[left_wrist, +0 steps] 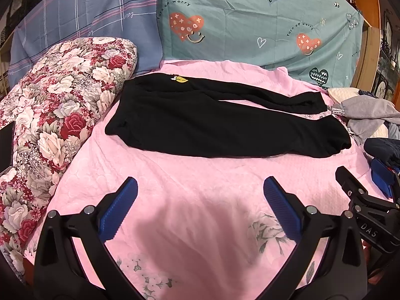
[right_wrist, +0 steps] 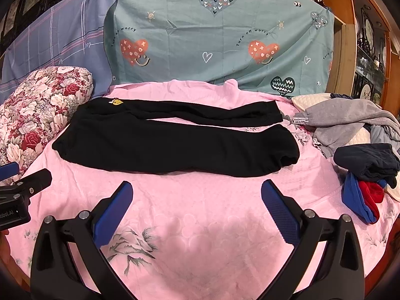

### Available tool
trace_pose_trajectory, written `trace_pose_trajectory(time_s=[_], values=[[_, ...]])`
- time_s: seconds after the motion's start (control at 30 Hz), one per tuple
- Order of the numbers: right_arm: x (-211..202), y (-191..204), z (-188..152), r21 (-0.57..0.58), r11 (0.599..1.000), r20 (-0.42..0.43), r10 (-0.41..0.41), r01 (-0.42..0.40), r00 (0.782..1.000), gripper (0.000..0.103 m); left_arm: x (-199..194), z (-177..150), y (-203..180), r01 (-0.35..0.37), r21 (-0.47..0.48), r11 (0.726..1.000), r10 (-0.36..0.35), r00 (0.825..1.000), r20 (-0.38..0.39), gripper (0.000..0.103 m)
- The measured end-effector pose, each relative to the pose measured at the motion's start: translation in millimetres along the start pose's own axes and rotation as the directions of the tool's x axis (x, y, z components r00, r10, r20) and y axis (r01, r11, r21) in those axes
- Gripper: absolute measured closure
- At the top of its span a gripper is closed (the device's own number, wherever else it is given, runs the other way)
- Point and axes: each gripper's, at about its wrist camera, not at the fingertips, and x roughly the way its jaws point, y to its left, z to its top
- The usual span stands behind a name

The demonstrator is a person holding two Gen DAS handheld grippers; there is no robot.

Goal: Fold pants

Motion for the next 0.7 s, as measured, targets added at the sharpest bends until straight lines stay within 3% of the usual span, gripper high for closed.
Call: trace_pose_trajectory(time_s=[0.7], values=[[-1.2,1.6,-0.2,-0.006,1.0,-0.001,0.0,0.0,1.0,0.001,-1.4,-1.0,1.2,0.004,-0.002,1.0,-0.004,1.0,0.002,0.002]])
